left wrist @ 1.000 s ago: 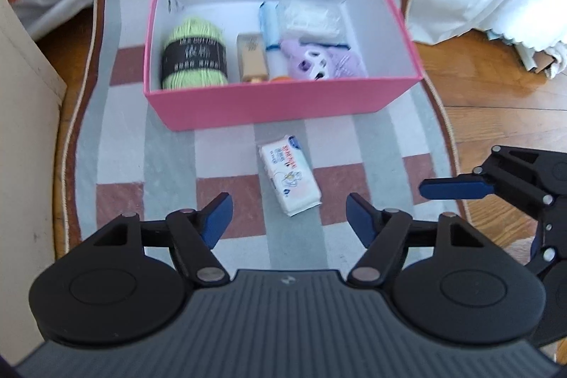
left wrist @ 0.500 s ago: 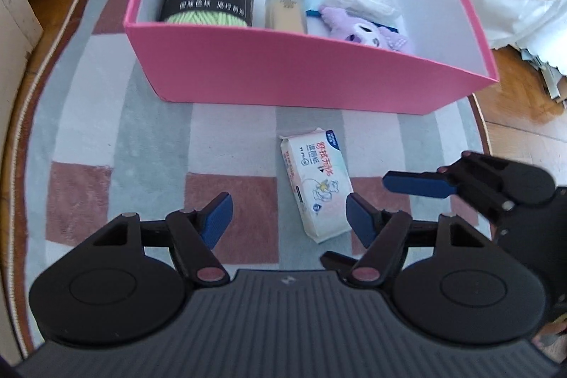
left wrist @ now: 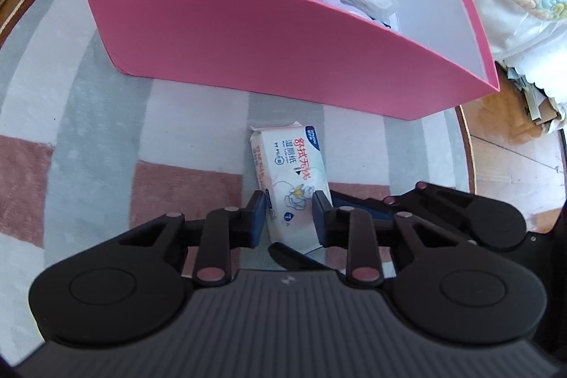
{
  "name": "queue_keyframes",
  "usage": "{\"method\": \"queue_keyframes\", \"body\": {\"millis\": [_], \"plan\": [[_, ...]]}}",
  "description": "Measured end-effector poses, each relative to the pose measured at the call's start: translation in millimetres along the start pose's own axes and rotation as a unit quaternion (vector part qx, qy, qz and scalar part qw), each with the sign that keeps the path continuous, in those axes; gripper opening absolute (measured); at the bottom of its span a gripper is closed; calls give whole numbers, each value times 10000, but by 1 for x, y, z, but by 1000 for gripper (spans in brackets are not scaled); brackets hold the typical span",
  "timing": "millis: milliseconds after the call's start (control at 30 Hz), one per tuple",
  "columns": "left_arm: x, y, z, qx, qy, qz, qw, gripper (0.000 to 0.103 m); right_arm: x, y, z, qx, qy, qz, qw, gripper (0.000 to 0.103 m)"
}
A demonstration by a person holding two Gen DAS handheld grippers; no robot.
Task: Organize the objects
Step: 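Withdraw the left tool and lower it to the white tissue pack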
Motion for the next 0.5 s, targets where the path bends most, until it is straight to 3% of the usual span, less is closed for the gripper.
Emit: {"method": "queue_keyframes", "body": {"millis": [200,500], "plan": [[2,0,3,-21,22,-119,9999,36,1,-5,1,-105,121,169,9997,51],[20,-19,-12,93,85,-63,9999,34,8,-9,-16,-272,394,756,9960,49]]}}
Point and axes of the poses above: each gripper's, at about its wrist camera, not at the fingertips, and z roughly the way its jaws point, y to its left, x to its underside, the point moved 6 cm from there along z, roughly the way its jaws point, and after that the axes turned 2 degrees about z, right-handed, at the moved point
